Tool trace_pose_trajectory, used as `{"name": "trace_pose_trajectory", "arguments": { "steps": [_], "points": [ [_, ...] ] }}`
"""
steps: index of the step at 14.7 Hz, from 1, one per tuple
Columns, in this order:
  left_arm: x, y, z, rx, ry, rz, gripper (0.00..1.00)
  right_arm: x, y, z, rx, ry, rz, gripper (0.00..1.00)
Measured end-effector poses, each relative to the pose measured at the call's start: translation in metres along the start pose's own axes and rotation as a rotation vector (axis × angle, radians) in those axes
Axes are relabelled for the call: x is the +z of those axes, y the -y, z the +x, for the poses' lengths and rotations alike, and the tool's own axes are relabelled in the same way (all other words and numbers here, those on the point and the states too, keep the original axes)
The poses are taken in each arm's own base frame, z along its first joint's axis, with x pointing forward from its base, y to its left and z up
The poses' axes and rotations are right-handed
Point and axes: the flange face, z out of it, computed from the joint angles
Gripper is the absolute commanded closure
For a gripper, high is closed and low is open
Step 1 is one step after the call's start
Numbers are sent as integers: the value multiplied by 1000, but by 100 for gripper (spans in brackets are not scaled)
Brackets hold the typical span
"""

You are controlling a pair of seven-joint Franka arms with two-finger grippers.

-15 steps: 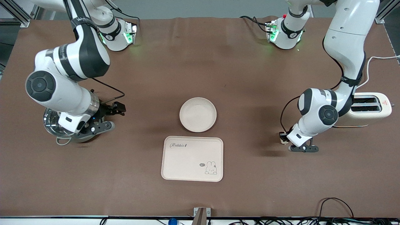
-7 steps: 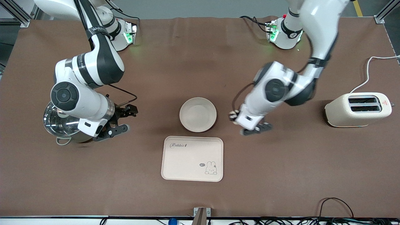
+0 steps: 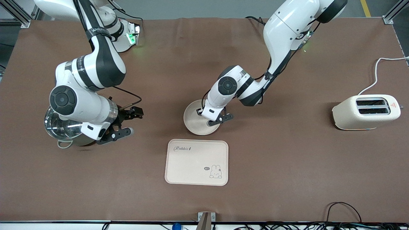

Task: Place bun in plate and plate on tray
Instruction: 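Carry the bun onto the white plate while the right gripper reaches the plate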

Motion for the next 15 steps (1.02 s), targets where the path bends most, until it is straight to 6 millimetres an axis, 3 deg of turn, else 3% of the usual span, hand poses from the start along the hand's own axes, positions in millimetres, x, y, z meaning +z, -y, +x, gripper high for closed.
{"name": "trace_pose_trajectory", "arguments": {
  "steps": [4, 6, 8, 10, 12, 15],
  "points": [
    [-15, -4, 12, -10, -22, -11, 0, 1, 12, 1, -6, -10, 12, 0],
    [-32, -4, 26, 39, -45, 72, 0, 2, 28, 1, 18, -12, 24, 0],
    [-83, 6, 66, 117, -65, 177, 0, 5, 58, 2, 23, -33, 35, 0],
    [-153, 32, 120, 195, -88, 198, 0, 14, 85, 4, 11, -45, 34, 0],
    [-216, 82, 175, 263, -103, 217, 0, 41, 105, 9, 7, -39, 67, 3],
    [-294, 164, 237, 370, -126, 230, 0, 110, 122, 24, 38, -44, 118, 9]
  ]
}}
